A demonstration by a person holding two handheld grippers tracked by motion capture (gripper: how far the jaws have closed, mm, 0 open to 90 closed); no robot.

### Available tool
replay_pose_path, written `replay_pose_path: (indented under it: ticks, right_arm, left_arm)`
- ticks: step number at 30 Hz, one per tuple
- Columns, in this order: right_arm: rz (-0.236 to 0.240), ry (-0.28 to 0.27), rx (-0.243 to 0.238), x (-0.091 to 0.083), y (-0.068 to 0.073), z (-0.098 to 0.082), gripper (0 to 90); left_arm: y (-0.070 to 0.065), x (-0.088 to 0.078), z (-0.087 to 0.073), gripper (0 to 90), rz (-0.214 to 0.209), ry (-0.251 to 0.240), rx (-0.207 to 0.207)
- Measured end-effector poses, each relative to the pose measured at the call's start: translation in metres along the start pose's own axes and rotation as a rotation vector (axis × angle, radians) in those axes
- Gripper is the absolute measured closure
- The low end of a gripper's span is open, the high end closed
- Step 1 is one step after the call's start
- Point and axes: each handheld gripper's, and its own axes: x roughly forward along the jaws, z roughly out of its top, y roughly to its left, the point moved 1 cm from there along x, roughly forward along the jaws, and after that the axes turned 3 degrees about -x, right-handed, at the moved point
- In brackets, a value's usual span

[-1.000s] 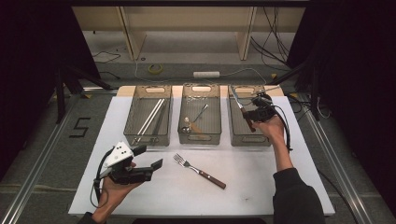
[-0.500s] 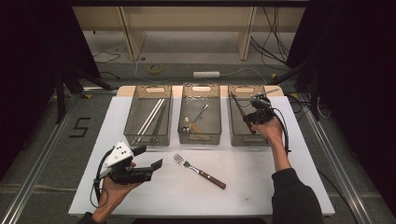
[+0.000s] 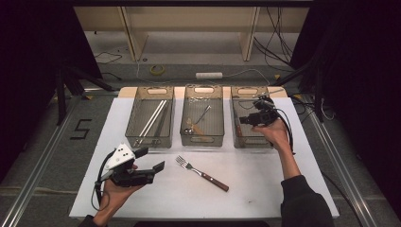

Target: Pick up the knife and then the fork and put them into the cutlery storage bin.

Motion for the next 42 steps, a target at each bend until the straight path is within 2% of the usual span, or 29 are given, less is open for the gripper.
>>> replay_pose_path:
  ticks: [5,11,16,21,25,34,42]
  right_arm:
    - [0.029,-0.021,-0.066,-0.011,0.015,-0.002,39.9]
    - [0.059,-0.057,-0.1,-0.023,0.03,-0.007,35.8]
    - [0.073,-0.067,-0.133,-0.031,0.044,-0.01,31.6]
    - [0.071,-0.083,-0.145,-0.036,0.056,-0.014,24.7]
    - [0.092,-0.097,-0.141,-0.038,0.064,-0.017,20.4]
    - [0.164,-0.11,-0.181,-0.045,0.081,-0.024,19.0]
    - [0.197,-0.103,-0.23,-0.047,0.097,-0.028,17.4]
  left_arm:
    - [-0.001,0.0,0.0,18.9,0.0,0.004,0.005]
    - [0.0,0.0,0.0,18.9,0.0,0.004,0.003]
    - [0.0,0.0,0.0,18.9,0.001,0.004,0.003]
    - [0.0,0.0,0.0,18.9,0.0,0.004,0.003]
    - [0.0,0.0,0.0,18.9,0.001,0.003,0.002]
    - [-0.001,-0.001,0.0,18.9,0.004,0.003,0.006]
    - [-0.001,-0.001,0.0,18.9,0.001,0.001,0.003]
